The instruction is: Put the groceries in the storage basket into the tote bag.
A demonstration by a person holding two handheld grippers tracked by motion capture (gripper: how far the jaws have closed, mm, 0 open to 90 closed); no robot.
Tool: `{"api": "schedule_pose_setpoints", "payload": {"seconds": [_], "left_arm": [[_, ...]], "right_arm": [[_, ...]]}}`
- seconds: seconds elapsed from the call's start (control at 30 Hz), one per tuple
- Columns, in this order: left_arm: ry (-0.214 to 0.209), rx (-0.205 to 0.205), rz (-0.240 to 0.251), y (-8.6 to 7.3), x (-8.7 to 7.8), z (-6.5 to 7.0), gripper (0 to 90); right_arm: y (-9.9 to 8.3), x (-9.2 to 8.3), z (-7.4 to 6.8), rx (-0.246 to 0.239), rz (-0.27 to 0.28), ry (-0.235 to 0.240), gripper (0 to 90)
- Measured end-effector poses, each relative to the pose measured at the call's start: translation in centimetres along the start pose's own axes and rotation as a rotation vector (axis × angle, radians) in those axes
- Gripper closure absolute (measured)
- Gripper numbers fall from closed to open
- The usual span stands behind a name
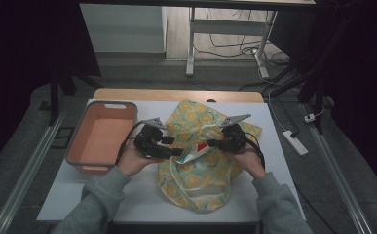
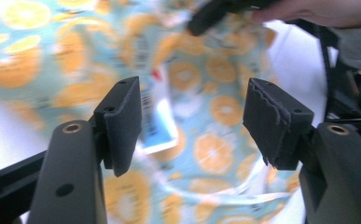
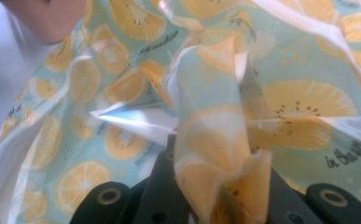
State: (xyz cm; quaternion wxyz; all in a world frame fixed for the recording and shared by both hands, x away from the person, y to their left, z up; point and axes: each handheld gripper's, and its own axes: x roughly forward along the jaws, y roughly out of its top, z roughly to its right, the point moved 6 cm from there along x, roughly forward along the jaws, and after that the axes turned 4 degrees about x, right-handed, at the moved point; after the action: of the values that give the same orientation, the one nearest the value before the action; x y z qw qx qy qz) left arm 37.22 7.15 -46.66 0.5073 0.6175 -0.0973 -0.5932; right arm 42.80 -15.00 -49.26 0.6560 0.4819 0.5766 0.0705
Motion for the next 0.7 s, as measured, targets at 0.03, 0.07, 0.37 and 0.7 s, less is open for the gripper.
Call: {"api": "schedule_pose_setpoints", "payload": {"seconds": [0.03,0.07,0.37,0.7], "left_arm": [[0.004,-0.003,-0.001,-0.2,-0.3,-0.4,36.8],[0.005,-0.003,-0.001,-0.4,-0.6,-0.7,36.8],[-0.015,-0.024,0.015,-1.1,-2.4,-2.9,34.8],[0.000,-0.037,0.008,-1.6,-3.4,-3.9,32.6]], "right_arm": [[-0.2,0.0,-0.3,-0.006,-0.005,0.001,88.7],[-0.4,0.0,-0.6,-0.013,-0.007,0.002,88.7],[-0.6,-0.9,-2.1,-0.059,0.079,-0.016,49.4],[-0.6,-6.0,-4.4,-0.061,0.224,-0.025,31.7]]}}
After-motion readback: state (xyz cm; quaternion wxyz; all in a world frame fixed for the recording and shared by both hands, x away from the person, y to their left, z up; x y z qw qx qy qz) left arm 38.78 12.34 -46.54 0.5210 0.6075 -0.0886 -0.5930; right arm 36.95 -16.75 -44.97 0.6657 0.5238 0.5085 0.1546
